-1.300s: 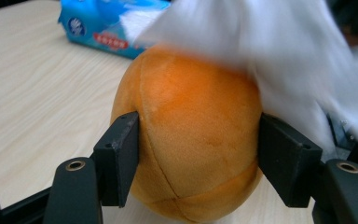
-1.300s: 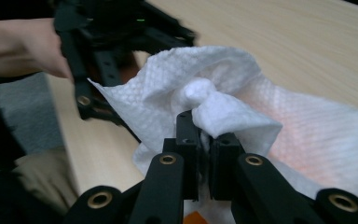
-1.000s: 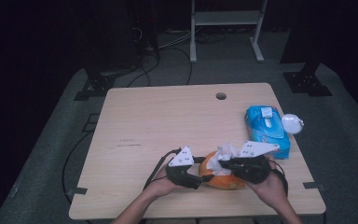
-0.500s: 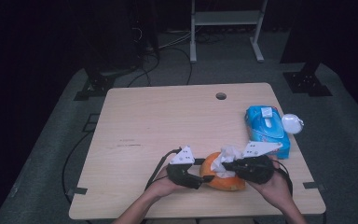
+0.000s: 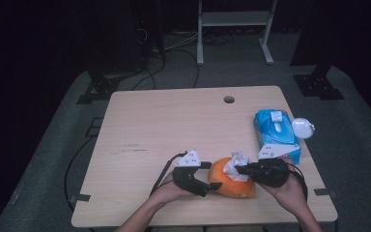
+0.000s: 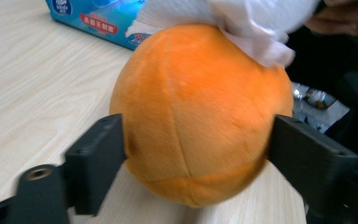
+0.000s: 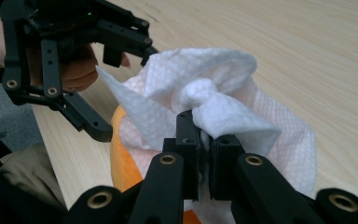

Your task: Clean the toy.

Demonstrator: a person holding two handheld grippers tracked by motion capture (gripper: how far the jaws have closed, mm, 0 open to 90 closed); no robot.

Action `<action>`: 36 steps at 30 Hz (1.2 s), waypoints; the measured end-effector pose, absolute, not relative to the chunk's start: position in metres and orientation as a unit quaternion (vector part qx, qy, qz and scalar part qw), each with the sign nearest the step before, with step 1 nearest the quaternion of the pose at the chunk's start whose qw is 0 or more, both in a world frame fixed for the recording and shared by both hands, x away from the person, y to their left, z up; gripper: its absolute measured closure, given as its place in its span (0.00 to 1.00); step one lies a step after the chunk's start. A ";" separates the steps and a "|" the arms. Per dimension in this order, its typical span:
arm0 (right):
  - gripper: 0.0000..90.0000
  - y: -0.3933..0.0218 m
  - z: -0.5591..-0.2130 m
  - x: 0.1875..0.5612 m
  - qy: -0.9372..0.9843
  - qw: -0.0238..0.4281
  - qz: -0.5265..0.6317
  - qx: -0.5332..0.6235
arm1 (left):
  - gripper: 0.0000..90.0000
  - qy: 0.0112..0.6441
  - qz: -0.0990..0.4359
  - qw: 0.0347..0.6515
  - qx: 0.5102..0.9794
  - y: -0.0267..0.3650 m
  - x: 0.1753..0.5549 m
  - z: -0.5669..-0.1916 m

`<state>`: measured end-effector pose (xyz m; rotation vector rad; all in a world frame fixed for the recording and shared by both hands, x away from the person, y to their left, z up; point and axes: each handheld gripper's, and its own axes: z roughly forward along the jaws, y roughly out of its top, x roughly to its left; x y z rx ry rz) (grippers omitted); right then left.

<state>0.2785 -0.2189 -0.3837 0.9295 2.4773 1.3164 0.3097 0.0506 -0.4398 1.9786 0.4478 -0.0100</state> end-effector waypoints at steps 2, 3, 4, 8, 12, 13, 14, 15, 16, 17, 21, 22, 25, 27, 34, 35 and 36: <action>0.93 -0.215 -0.385 0.278 0.842 0.085 0.438 0.303 | 0.13 0.197 -0.016 0.523 0.829 0.050 0.311 -0.444; 0.93 -0.215 -0.385 0.278 0.842 0.085 0.438 0.303 | 0.13 0.197 -0.016 0.523 0.829 0.050 0.311 -0.444; 0.93 -0.212 -0.385 0.278 0.848 0.085 0.432 0.296 | 0.15 0.193 -0.032 0.525 0.828 0.051 0.312 -0.447; 0.93 -0.210 -0.385 0.277 0.849 0.083 0.433 0.293 | 0.39 0.171 0.004 0.528 0.832 0.052 0.307 -0.441; 0.93 -0.211 -0.382 0.276 0.841 0.081 0.446 0.295 | 0.47 0.134 0.065 0.533 0.833 0.052 0.300 -0.430; 0.93 -0.211 -0.382 0.276 0.838 0.082 0.450 0.298 | 0.47 0.129 0.075 0.532 0.834 0.053 0.300 -0.428; 0.93 -0.211 -0.382 0.276 0.834 0.081 0.456 0.300 | 0.46 0.129 0.080 0.532 0.833 0.054 0.301 -0.426; 0.93 -0.210 -0.383 0.276 0.832 0.083 0.461 0.298 | 0.44 0.132 0.080 0.529 0.835 0.055 0.302 -0.426; 0.93 -0.207 -0.385 0.276 0.831 0.085 0.461 0.299 | 0.37 0.140 0.073 0.525 0.836 0.056 0.304 -0.427; 0.93 -0.207 -0.385 0.276 0.831 0.085 0.461 0.299 | 0.30 0.140 0.073 0.525 0.836 0.056 0.304 -0.427; 0.93 -0.196 -0.391 0.276 0.834 0.082 0.460 0.293 | 0.18 0.153 0.054 0.547 0.821 0.058 0.307 -0.427; 0.93 -0.188 -0.393 0.274 0.839 0.086 0.457 0.282 | 0.21 0.139 0.066 0.537 0.829 0.058 0.306 -0.427; 0.93 -0.182 -0.393 0.273 0.845 0.102 0.449 0.273 | 0.30 0.133 0.077 0.517 0.842 0.064 0.310 -0.435; 0.93 -0.186 -0.394 0.273 0.844 0.114 0.443 0.280 | 0.31 0.152 0.068 0.516 0.840 0.073 0.316 -0.439; 0.93 -0.210 -0.407 0.284 0.833 0.080 0.446 0.317 | 0.31 0.170 0.043 0.517 0.838 0.085 0.325 -0.446; 0.93 -0.210 -0.407 0.284 0.833 0.080 0.446 0.317 | 0.31 0.170 0.043 0.517 0.838 0.085 0.325 -0.446; 0.93 -0.207 -0.405 0.283 0.835 0.085 0.444 0.314 | 0.31 0.166 0.044 0.514 0.840 0.085 0.325 -0.447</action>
